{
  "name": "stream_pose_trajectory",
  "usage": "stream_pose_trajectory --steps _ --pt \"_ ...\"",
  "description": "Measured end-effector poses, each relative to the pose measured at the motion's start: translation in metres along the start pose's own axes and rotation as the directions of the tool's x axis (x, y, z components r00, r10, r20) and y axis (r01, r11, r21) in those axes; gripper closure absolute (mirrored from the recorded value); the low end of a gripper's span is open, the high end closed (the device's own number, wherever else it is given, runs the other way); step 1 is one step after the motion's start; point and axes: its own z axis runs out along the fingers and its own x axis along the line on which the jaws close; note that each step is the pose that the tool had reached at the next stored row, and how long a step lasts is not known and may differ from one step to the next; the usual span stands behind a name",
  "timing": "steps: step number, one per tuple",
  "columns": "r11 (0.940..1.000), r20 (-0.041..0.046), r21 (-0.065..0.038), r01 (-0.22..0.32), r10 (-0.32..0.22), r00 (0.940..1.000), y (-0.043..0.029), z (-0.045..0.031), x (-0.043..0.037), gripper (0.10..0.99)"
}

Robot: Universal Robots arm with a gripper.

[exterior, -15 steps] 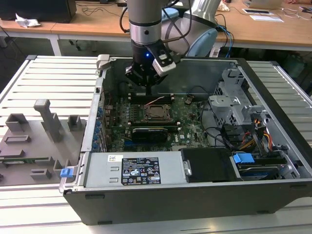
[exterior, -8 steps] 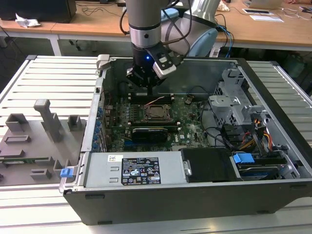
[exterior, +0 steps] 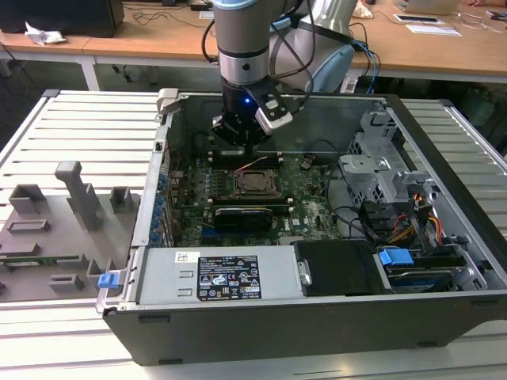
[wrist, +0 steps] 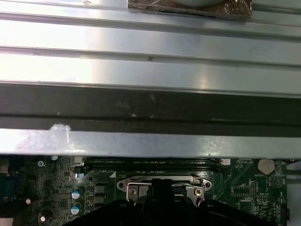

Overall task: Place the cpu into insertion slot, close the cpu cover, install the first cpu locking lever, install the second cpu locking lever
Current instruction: 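Install the first cpu locking lever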

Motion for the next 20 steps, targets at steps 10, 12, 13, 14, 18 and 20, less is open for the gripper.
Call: stream_pose_trajectory --steps 10,12,13,14,18,20 --pt "1.0 0.0 0.0 0.0 0.0 1.0 -0.0003 0.0053 0.0005 0.98" --pt "1.0 0.0 0.0 0.0 0.0 1.0 -0.0004 0.0063 0.0006 0.98" --pt "1.0 -0.0001 0.0 0.0 0.0 1.0 -0.0004 0.0066 0.0006 0.98" --pt "1.0 -0.0001 0.0 0.0 0.0 1.0 -0.0004 0.0069 0.0007 0.98" --pt "1.0 -0.0001 0.0 0.0 0.0 1.0 -0.0005 0.0079 0.0008 0.98" --pt "1.0 0.0 0.0 0.0 0.0 1.0 -0.0005 0.0084 0.0008 0.98"
